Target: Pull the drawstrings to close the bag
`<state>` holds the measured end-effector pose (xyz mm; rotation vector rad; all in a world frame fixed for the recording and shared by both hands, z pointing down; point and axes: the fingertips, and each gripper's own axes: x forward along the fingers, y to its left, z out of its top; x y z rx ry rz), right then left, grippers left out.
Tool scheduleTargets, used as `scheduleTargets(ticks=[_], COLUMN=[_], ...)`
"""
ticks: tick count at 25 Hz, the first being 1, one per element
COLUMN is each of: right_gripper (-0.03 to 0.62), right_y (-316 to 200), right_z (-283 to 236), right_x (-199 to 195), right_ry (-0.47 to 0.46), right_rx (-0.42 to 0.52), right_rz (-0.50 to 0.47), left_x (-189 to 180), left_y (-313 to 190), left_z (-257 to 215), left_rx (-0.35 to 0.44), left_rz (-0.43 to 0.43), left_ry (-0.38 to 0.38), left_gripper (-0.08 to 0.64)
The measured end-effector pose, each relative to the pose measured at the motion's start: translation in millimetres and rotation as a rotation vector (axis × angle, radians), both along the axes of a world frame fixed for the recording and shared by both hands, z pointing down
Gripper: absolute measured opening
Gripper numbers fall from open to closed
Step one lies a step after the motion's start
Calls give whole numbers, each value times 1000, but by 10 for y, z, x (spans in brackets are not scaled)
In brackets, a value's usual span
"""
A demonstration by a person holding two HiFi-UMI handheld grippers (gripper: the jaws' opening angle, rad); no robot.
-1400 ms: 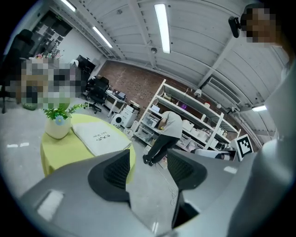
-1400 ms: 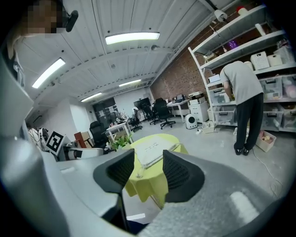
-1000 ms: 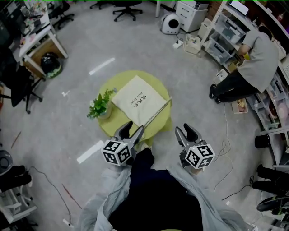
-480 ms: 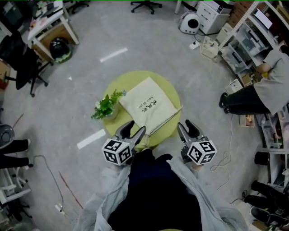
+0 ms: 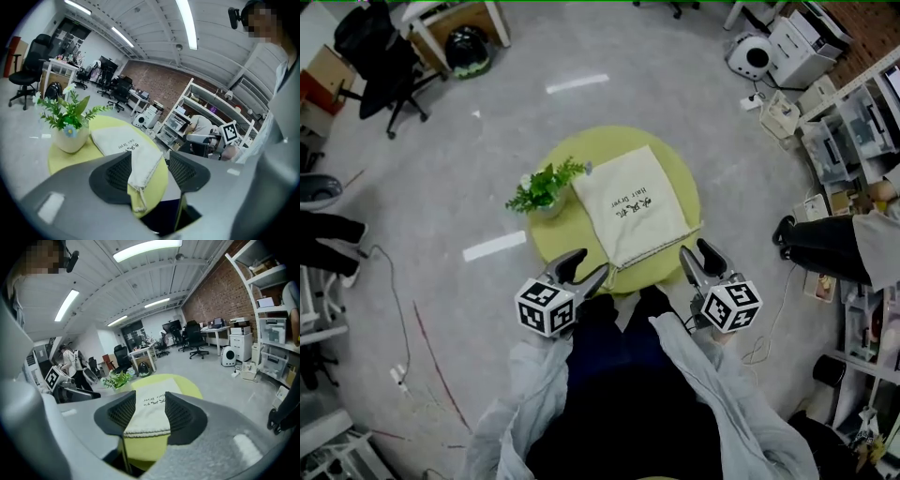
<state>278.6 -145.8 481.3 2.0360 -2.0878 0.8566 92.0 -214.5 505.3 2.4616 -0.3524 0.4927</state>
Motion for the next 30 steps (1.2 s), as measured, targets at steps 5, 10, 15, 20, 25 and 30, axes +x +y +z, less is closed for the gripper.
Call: scheduleTargets(ticks=[5,10,15,20,25,30], right_gripper=[199,201,201,201,201,202], right_y=[38,211,305,237,170,79], right_z=[155,512,864,1156,1381,1490], right_x=[206,442,634,736,722,712], right_ry=[53,213,372,538,634,705], right_rx=[-90,-187,-283,-335,-378,-389], right_rz=[-171,-376,-624,-838,-984,-1086], left_x=[77,162,269,338,315,297], left_y=[259,648,799,762,725,638], left_z=[244,650,927,1082,1232,1357], left_rx=[-2,5,43,60,44,41], left_rz=[27,59,36,7,-22,7], left_ry=[-120,-295,-430,-521,-580,-638], left_gripper=[255,261,282,281,275,265])
